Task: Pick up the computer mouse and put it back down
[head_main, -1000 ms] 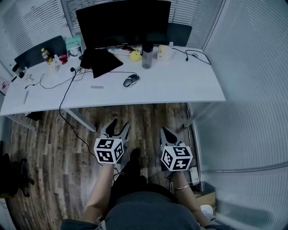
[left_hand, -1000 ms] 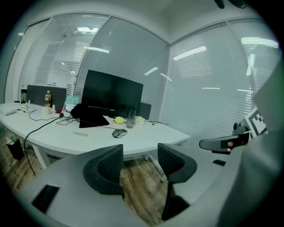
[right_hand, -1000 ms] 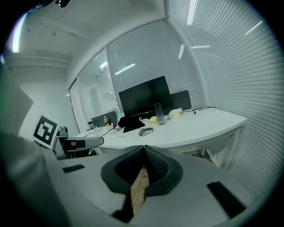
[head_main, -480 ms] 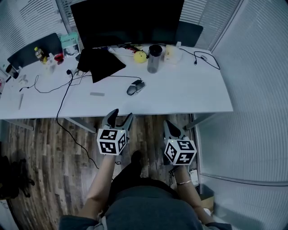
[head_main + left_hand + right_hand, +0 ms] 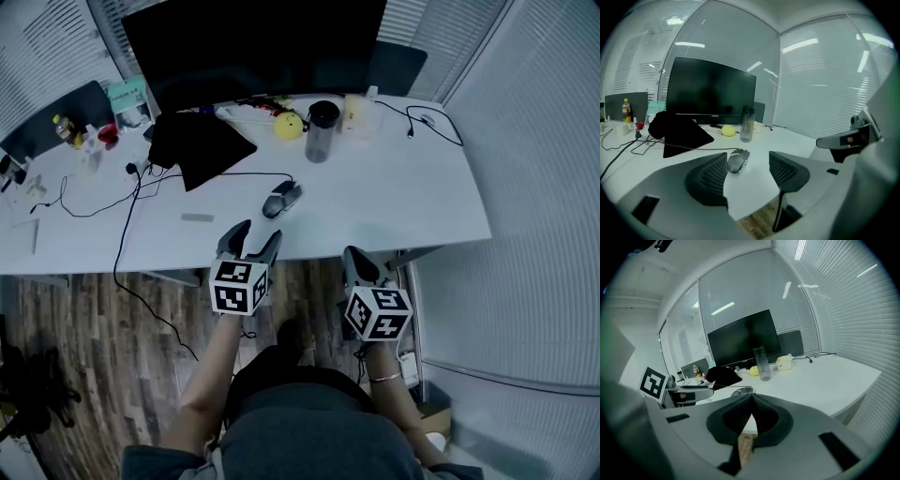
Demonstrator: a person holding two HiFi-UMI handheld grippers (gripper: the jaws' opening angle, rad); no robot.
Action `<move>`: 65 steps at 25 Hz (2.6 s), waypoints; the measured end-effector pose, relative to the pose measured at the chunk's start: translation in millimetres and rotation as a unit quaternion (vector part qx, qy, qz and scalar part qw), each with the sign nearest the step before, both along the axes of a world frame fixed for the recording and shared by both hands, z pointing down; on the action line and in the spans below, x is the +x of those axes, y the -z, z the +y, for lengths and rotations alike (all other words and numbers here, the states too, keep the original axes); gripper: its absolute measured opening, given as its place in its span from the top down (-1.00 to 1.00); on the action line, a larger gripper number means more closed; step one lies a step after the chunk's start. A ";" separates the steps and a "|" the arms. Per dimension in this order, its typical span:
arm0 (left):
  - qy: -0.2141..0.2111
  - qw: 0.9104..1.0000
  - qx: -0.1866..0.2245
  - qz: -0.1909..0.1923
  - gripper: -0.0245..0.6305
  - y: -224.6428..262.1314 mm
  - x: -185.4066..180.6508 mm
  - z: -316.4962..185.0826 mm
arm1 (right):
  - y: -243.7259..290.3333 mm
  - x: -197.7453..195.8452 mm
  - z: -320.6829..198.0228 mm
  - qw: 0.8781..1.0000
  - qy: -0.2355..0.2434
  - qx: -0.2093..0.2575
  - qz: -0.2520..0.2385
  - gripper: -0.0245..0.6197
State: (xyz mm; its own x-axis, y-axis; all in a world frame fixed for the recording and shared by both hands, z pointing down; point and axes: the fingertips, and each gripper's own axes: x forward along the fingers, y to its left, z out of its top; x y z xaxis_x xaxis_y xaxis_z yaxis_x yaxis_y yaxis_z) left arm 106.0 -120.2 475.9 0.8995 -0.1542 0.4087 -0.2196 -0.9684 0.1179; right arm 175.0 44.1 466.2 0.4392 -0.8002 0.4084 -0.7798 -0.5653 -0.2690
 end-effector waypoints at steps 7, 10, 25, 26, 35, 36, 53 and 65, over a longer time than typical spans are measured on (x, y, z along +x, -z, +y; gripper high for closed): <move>-0.020 1.000 0.001 -0.015 0.09 -14.6 28.9 -14.8 | -1.0 19.9 -5.2 1.000 -0.027 -0.006 0.001 0.90; -0.032 0.999 0.008 -0.025 0.08 -19.6 39.2 -16.7 | -3.0 23.2 -1.6 0.999 -0.040 -0.010 -0.001 0.90; -0.054 0.994 0.039 -0.082 0.06 -52.2 91.8 -32.1 | -10.8 71.0 3.9 0.998 -0.061 -0.009 -0.017 0.90; -0.057 0.994 0.038 -0.088 0.06 -55.9 94.8 -33.3 | -12.4 74.0 3.9 0.998 -0.060 -0.010 -0.019 0.90; -0.065 0.989 0.038 -0.126 0.04 -82.7 119.6 -38.8 | -24.0 97.9 9.2 0.997 -0.062 -0.016 -0.033 0.90; -0.063 0.989 0.039 -0.128 0.04 -84.7 121.4 -40.1 | -24.8 100.1 10.0 0.997 -0.062 -0.016 -0.034 0.90; -0.092 0.982 0.031 -0.164 0.01 -105.0 134.4 -43.1 | -39.1 113.6 14.3 0.997 -0.056 -0.019 -0.057 0.90; -0.098 0.981 0.038 -0.162 0.01 -110.1 138.0 -41.1 | -41.0 112.0 14.8 0.996 -0.056 -0.016 -0.065 0.90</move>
